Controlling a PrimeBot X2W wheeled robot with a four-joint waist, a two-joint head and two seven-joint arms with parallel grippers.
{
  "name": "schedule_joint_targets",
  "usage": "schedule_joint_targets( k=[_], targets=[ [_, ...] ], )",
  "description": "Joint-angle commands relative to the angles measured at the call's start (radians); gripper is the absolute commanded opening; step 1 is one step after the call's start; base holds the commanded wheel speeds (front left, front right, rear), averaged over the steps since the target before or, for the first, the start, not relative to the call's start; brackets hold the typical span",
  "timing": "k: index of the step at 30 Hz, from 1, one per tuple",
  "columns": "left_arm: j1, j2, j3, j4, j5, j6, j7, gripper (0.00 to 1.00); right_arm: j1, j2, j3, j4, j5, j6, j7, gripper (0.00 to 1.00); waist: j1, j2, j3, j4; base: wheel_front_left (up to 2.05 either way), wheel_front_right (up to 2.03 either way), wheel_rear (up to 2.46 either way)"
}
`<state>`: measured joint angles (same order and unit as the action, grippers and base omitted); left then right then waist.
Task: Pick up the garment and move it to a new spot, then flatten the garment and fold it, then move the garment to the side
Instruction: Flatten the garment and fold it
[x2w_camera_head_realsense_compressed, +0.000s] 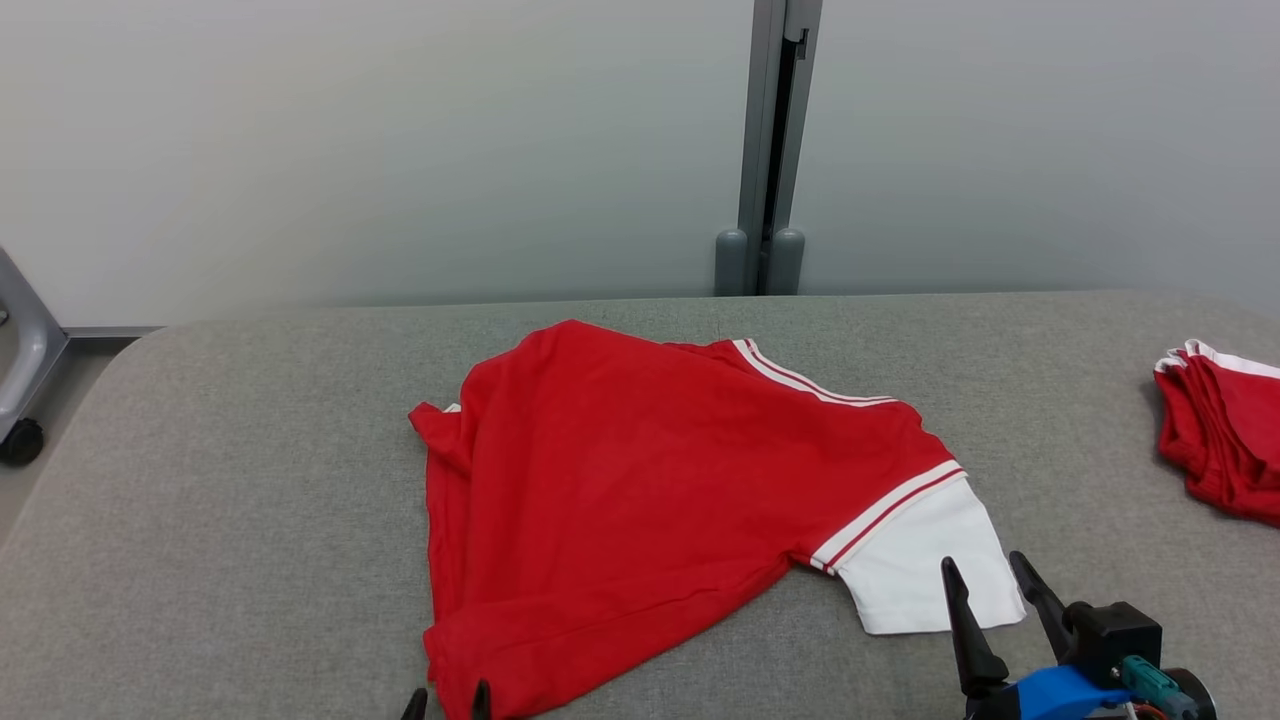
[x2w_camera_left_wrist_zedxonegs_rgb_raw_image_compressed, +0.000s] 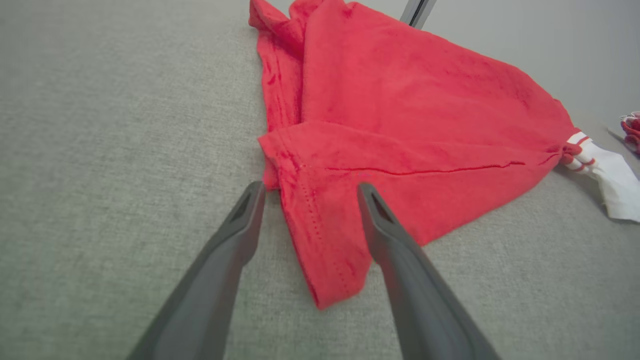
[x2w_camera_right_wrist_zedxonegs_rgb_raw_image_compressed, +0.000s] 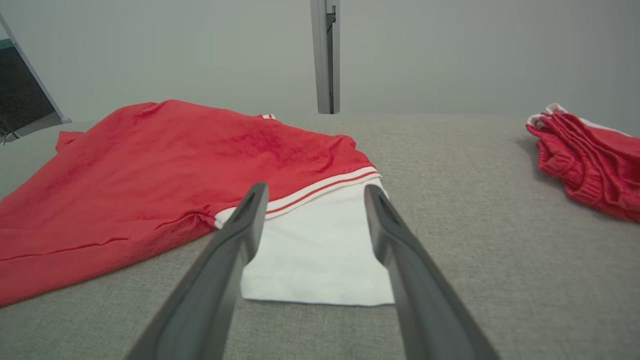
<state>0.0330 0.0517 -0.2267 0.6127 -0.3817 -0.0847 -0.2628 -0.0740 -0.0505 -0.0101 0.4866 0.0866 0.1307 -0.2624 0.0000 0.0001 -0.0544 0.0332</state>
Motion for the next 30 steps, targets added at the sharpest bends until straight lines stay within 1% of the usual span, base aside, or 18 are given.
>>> schedule_joint_targets(
  k=[1,6,10,13,20,22,25,30],
  targets=[
    [-0.024,-0.001,-0.022,0.025,-0.036,-0.011,-0.003,1.00,-0.001,-0.002,0.000,0.002,0.003,0.000,-0.003,1.00,0.0000,-0.0001,0.004,-0.001,0.00,0.00,0.00],
    [-0.050,-0.001,-0.061,0.076,-0.104,-0.026,-0.003,1.00,-0.007,-0.002,-0.001,0.006,0.004,0.000,-0.003,1.00,0.0000,-0.0001,0.013,-0.004,0.00,0.00,0.00],
    [-0.071,-0.001,-0.067,0.098,-0.121,-0.027,-0.003,1.00,-0.013,-0.002,0.000,0.008,0.006,0.000,-0.003,1.00,0.0000,-0.0001,0.021,-0.005,0.00,0.00,0.00],
    [-0.080,-0.001,-0.071,0.103,-0.124,-0.029,-0.003,1.00,-0.016,-0.002,0.004,0.009,0.009,0.000,-0.003,1.00,0.0000,-0.0001,0.026,-0.007,0.00,0.00,0.00],
    [-0.090,-0.001,-0.080,0.063,-0.130,-0.040,-0.003,1.00,-0.019,-0.002,0.009,0.013,0.022,0.000,-0.003,1.00,0.0000,-0.0001,0.038,-0.011,0.00,0.00,0.00],
    [-0.089,-0.001,-0.087,0.056,-0.125,-0.040,-0.003,0.97,-0.020,-0.002,0.009,0.015,0.024,0.000,-0.003,1.00,0.0000,-0.0001,0.039,-0.012,0.00,0.00,0.00],
    [-0.084,-0.001,-0.096,0.048,-0.120,-0.041,-0.003,0.98,-0.019,-0.002,0.007,0.019,0.034,0.000,-0.003,1.00,0.0000,-0.0001,0.038,-0.013,0.00,0.00,0.00],
    [-0.078,-0.001,-0.108,0.031,-0.113,-0.044,-0.003,0.94,-0.018,-0.002,0.006,0.020,0.044,0.000,-0.003,1.00,0.0000,-0.0001,0.039,-0.008,0.00,0.00,0.00]
  ],
)
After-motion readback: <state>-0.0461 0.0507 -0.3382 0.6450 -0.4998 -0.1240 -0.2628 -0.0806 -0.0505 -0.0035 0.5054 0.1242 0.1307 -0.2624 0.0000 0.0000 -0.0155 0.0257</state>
